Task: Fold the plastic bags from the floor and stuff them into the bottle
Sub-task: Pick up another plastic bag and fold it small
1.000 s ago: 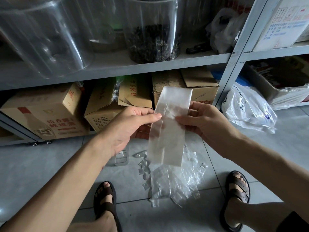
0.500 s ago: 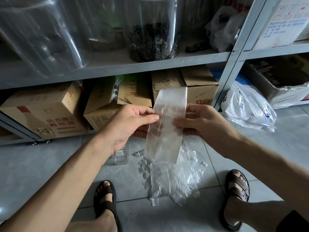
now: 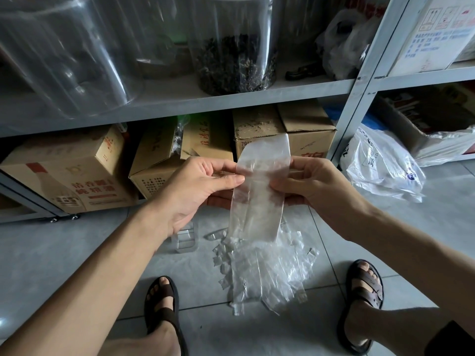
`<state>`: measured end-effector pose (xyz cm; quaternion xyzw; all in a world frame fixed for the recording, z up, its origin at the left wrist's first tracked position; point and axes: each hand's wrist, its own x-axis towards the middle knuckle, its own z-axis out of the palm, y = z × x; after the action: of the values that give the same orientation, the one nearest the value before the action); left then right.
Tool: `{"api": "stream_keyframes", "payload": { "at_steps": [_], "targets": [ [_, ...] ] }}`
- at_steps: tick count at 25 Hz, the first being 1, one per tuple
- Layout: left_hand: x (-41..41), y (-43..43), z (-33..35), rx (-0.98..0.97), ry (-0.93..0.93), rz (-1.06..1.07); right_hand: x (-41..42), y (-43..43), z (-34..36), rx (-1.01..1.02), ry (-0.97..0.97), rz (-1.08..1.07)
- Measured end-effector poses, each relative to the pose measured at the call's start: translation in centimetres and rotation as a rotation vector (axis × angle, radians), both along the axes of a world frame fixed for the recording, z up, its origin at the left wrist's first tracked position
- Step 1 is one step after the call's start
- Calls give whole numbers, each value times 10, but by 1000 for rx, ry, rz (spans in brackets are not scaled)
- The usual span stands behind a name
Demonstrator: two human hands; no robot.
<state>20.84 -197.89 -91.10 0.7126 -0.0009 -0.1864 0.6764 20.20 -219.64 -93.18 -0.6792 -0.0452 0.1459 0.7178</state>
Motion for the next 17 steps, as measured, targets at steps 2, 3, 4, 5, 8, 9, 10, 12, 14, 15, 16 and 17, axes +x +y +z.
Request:
{"api": "stream_keyframes", "payload": {
  "at_steps": [2,3,4,5,8,9,10,12,14,15,16,17],
  "targets": [
    [0,2,1,-13,-12,-19,0,0,0,19,-19,-14],
    [0,2,1,-24,-16,-17,1,-1,0,30,-29,-21],
    [1,2,0,-39,-20,-11,1,-1,0,38,-41,-29],
    [1,1,0,-57,-23,-4,1,-1,0,40,-56,-37],
    [1,1,1,-92,-31,-8,1,-2,0,16,-112,-55],
    [1,1,1,-84,-31,-19,0,-2,1,-6,-133,-57],
    [2,1,0,-72,-31,-30,-1,-1,2,-23,-147,-52],
    [3,1,-1,-46,-34,-54,-2,-1,4,-50,-151,-35],
    [2,0,-3,-44,-34,-72,-2,-2,6,-81,-156,-31],
    [1,1,-4,-55,-28,-80,-1,-2,7,-88,-159,-32],
    [1,1,-4,-71,-18,-83,-1,-2,7,-90,-159,-34],
    [1,0,-4,-88,-2,-77,-1,-2,7,-88,-158,-33]
  ]
}}
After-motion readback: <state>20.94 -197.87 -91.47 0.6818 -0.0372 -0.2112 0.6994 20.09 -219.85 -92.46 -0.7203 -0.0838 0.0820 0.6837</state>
